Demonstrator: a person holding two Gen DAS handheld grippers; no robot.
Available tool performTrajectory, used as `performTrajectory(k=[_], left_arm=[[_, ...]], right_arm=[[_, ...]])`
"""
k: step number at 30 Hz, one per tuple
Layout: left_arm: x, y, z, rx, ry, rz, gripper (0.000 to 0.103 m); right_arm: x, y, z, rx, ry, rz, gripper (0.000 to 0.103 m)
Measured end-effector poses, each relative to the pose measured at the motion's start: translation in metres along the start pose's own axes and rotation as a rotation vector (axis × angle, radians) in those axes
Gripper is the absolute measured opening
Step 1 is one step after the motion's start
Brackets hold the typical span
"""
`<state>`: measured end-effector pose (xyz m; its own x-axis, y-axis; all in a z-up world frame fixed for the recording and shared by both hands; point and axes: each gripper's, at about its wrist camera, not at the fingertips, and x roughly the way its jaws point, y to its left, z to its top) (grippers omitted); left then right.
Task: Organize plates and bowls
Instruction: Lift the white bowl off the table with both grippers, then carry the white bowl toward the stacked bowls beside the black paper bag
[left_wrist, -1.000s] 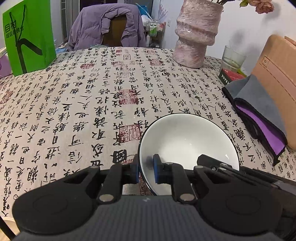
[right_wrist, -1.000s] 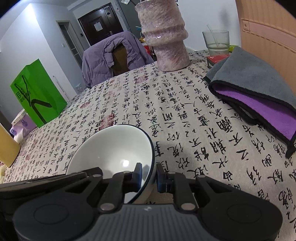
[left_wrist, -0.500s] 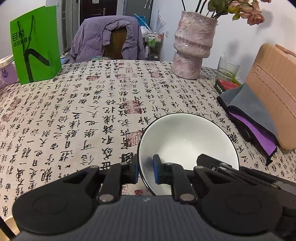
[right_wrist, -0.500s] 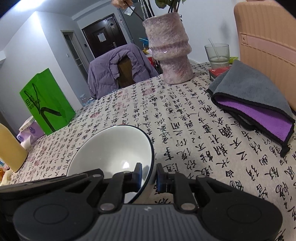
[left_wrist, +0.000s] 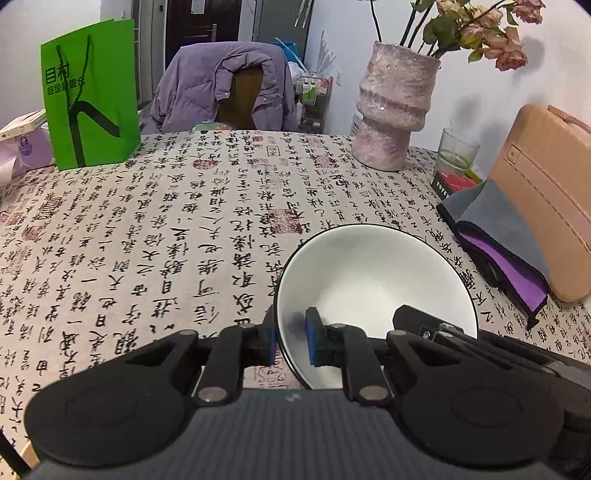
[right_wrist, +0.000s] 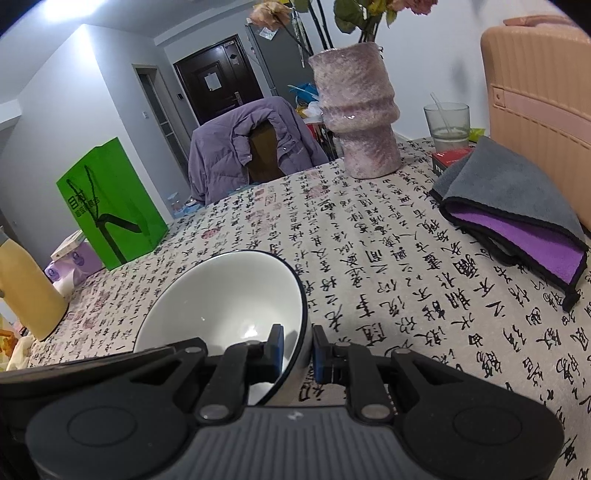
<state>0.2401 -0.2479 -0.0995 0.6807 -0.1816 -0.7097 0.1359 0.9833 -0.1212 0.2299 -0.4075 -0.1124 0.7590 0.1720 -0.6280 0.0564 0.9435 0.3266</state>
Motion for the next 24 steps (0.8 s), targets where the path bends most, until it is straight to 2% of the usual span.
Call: performTrajectory(k=[24], left_arm=[[-0.052, 0.057, -0.013, -0.048, -0.055, 0.000, 0.015]], right_arm=[[-0.031, 0.071, -0.020, -0.057, -0.037, 0.016, 0.015]])
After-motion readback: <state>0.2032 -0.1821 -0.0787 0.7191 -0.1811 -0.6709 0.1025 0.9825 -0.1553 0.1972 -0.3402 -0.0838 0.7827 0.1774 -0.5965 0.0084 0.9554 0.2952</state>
